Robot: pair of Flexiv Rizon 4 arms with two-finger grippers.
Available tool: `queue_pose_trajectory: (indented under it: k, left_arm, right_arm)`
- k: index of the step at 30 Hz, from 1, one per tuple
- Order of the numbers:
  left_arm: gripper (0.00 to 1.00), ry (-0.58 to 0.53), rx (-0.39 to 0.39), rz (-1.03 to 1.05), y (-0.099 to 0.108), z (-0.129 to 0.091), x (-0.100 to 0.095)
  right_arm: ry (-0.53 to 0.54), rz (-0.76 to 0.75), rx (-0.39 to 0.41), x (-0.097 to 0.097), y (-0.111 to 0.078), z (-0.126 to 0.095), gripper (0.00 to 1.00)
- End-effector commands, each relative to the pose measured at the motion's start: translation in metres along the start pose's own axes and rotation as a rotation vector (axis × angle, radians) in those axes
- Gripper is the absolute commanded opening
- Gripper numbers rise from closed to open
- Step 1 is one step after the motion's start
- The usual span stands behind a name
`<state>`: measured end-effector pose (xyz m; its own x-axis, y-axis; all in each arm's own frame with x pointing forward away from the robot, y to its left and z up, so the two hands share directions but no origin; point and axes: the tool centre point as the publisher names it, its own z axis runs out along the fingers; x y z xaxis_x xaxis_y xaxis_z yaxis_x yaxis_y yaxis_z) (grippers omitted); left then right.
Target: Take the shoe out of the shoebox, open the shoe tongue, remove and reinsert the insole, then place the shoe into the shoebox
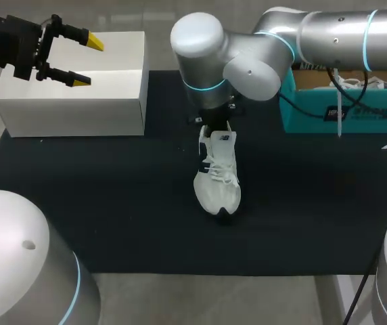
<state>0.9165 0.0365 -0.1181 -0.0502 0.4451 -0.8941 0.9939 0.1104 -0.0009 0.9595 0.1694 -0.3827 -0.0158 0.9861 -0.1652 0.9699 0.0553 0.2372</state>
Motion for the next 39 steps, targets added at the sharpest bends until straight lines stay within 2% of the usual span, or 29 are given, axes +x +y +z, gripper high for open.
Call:
queue_pose_trajectory:
  k: [1, 7, 9, 17, 23, 26, 39]
  left_arm:
    - [1.0, 0.004, 0.0, 0.0, 0.0, 0.0, -0.001]
    - [1.0, 0.004, 0.0, 0.0, 0.0, 0.0, -0.001]
    - [1.0, 0.004, 0.0, 0.0, 0.0, 0.0, -0.001]
    - [1.0, 0.004, 0.0, 0.0, 0.0, 0.0, -0.001]
    - [1.0, 0.004, 0.0, 0.0, 0.0, 0.0, -0.001]
    - [1.0, 0.004, 0.0, 0.0, 0.0, 0.0, -0.001]
    - [1.0, 0.004, 0.0, 0.0, 0.0, 0.0, -0.001]
  right_arm:
    - [0.074, -0.048, 0.063, -0.013, 0.003, -0.019, 0.0]
    - [0.103, -0.085, 0.158, -0.013, 0.001, -0.035, 0.0]
    - [0.124, -0.078, 0.165, -0.013, -0.002, -0.038, 0.0]
    - [0.181, -0.063, 0.276, -0.002, -0.017, -0.039, 0.0]
    - [0.155, -0.063, 0.378, 0.006, -0.027, -0.039, 0.0]
    - [0.168, -0.046, 0.402, 0.011, -0.032, -0.043, 0.0]
    - [0.178, 0.005, 0.446, 0.013, -0.055, -0.043, 0.0]
